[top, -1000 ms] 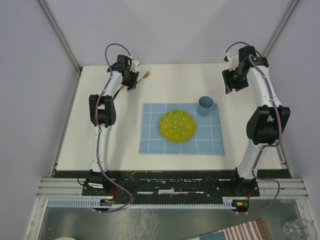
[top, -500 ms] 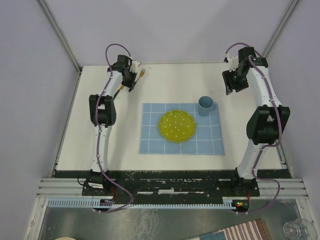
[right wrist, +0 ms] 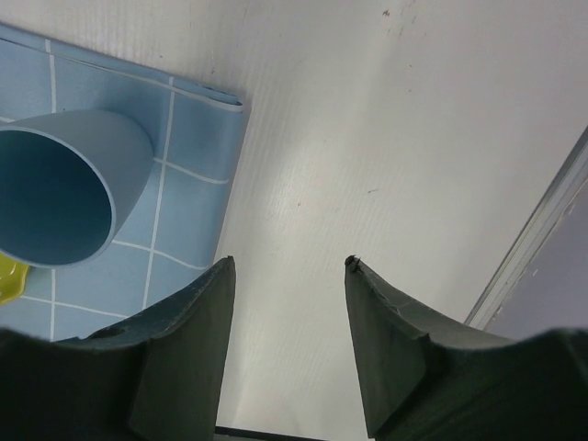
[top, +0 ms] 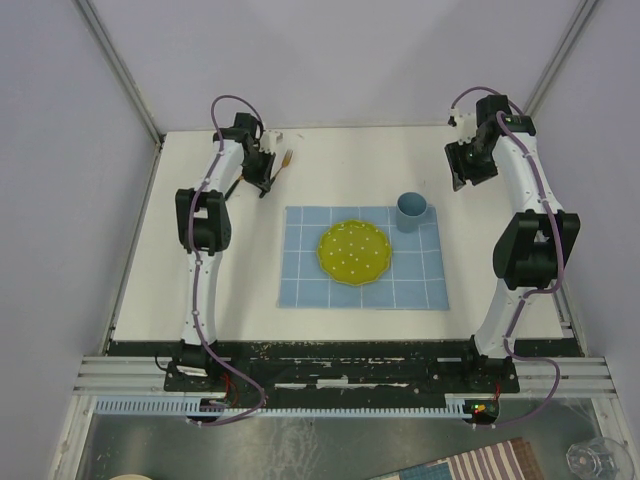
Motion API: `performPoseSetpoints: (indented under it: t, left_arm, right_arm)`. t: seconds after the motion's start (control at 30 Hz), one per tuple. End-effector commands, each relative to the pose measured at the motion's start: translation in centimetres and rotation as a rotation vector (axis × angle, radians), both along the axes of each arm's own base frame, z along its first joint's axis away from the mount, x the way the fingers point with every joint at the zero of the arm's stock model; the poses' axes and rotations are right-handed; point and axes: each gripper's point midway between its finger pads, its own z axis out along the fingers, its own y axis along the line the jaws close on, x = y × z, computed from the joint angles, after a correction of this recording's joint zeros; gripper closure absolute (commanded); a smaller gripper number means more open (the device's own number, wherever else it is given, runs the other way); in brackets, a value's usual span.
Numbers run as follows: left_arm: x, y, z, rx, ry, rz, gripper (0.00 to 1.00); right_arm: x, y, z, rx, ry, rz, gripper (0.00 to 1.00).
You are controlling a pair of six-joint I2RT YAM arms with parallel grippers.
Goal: Set the dinner table for one person
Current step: Pick up the fork at the center of the board, then place the fork on the napkin.
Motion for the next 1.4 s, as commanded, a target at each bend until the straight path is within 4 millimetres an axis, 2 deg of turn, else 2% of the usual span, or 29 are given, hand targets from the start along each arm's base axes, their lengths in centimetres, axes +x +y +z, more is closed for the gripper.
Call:
performPoseSetpoints:
  t: [0.0, 0.07, 0.17, 0.23, 0.27, 0.3, 0.47, 0.57, 0.67, 0.7, 0.8, 0.9, 0.97, 1.13, 1.3, 1.37]
  left_arm:
    - [-3.7, -1.2, 5.7, -0.072, 0.064, 0.02, 0.97]
    - [-4.3, -1.5, 7.1, -0.088, 0.055, 0.025, 0.97]
    - [-4.1, -1.7, 9.5, -0.098, -0.002, 0.057, 0.97]
    - [-3.6, -1.7, 10.1, -0.097, -0.024, 0.082, 0.97]
    - [-3.6, -1.7, 11.8, -0.107, -0.058, 0.091, 0.97]
    - [-3.5, -1.8, 12.4, -0.115, -0.072, 0.101, 0.97]
    - [-4.7, -2.3, 14.0, -0.129, -0.062, 0.178, 0.97]
    - [-7.0, -2.8, 13.6, -0.076, -0.026, 0.213, 0.97]
    - [-10.5, -3.4, 13.3, -0.032, 0.015, 0.287, 0.97]
    - [-12.3, -4.0, 12.4, -0.028, 0.059, 0.293, 0.97]
    - [-15.1, -6.7, 12.6, -0.024, 0.061, 0.282, 0.97]
    - [-16.2, -9.2, 13.4, -0.028, 0.004, 0.313, 0.97]
    - [-16.7, -10.0, 13.4, -0.027, -0.019, 0.363, 0.97]
    - [-18.2, -11.0, 11.4, -0.012, 0.011, 0.433, 0.97]
    - [-17.7, -10.6, 11.2, 0.014, -0.017, 0.47, 0.97]
    - [-17.8, -10.7, 10.5, 0.015, 0.004, 0.482, 0.97]
  right_arm:
    - [-0.1, -0.6, 1.4, -0.031, -0.055, -0.001, 0.41]
    - [-0.3, -0.7, 1.1, -0.035, -0.045, -0.006, 0.41]
    - [-0.3, -0.7, 1.0, -0.036, -0.043, -0.008, 0.41]
    - [-0.3, -0.7, 1.1, -0.038, -0.047, -0.009, 0.41]
    - [-0.3, -0.8, 1.1, -0.041, -0.048, -0.009, 0.41]
    - [-0.3, -0.9, 1.1, -0.045, -0.047, -0.011, 0.41]
    - [-0.6, -1.0, 0.9, -0.053, -0.043, -0.014, 0.42]
    - [-0.6, -1.1, 0.8, -0.055, -0.041, -0.014, 0.42]
    - [-0.7, -1.1, 0.8, -0.059, -0.042, -0.014, 0.42]
    - [-0.7, -1.1, 0.8, -0.059, -0.042, -0.015, 0.42]
    - [-0.8, -1.1, 0.6, -0.059, -0.038, -0.014, 0.42]
    - [-1.0, -1.0, 0.4, -0.056, -0.035, -0.013, 0.42]
    - [-1.1, -1.1, 0.6, -0.058, -0.041, -0.013, 0.42]
    - [-1.3, -1.2, 0.8, -0.065, -0.046, -0.013, 0.42]
    - [-1.3, -1.2, 0.9, -0.066, -0.049, -0.013, 0.42]
    - [-1.3, -1.3, 0.8, -0.068, -0.047, -0.013, 0.42]
